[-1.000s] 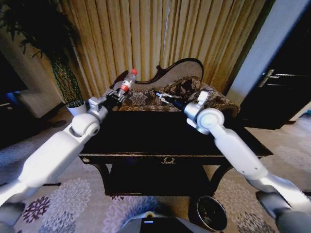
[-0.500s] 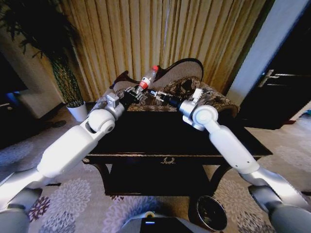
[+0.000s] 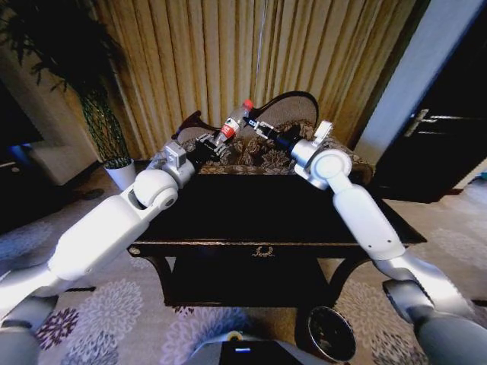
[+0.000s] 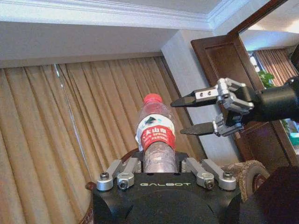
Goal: Move to the front of the table and place the trash on the table into the trash bin.
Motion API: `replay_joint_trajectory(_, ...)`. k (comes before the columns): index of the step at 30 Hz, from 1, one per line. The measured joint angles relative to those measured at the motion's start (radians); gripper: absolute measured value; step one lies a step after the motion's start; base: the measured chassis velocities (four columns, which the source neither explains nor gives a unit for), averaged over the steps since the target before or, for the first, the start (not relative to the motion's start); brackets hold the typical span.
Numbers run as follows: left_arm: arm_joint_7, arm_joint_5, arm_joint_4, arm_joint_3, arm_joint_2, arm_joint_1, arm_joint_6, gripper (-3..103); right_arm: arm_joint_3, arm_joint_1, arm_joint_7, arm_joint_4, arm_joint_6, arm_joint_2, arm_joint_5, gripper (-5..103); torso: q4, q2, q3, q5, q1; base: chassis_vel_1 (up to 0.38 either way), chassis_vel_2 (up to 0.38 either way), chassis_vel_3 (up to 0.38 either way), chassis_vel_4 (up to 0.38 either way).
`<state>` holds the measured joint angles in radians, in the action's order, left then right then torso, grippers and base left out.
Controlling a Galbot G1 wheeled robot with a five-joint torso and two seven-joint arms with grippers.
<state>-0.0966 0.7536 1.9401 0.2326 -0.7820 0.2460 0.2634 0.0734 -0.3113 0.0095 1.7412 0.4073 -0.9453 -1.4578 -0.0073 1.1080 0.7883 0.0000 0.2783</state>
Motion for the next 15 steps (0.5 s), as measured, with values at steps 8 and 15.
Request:
replay_joint_trajectory(8, 0.001, 0.004, 0.001, 0.003, 0.0, 0.008, 0.0, 32, 0.005, -0.01, -0.011, 0.027, 0.006, 0.02, -0.009, 100, 0.0002, 0.0, 0.0, -0.0001, 0.0, 0.0, 0.0, 0.0, 0.0)
replay_joint_trajectory(15, 0.0, 0.006, 0.012, 0.029, -0.009, -0.022, 0.0, 32, -0.01, -0.017, -0.011, 0.034, 0.009, 0.021, -0.006, 100, 0.0001, 0.0, 0.0, 0.0, 0.0, 0.0, 0.0, 0.0, 0.0)
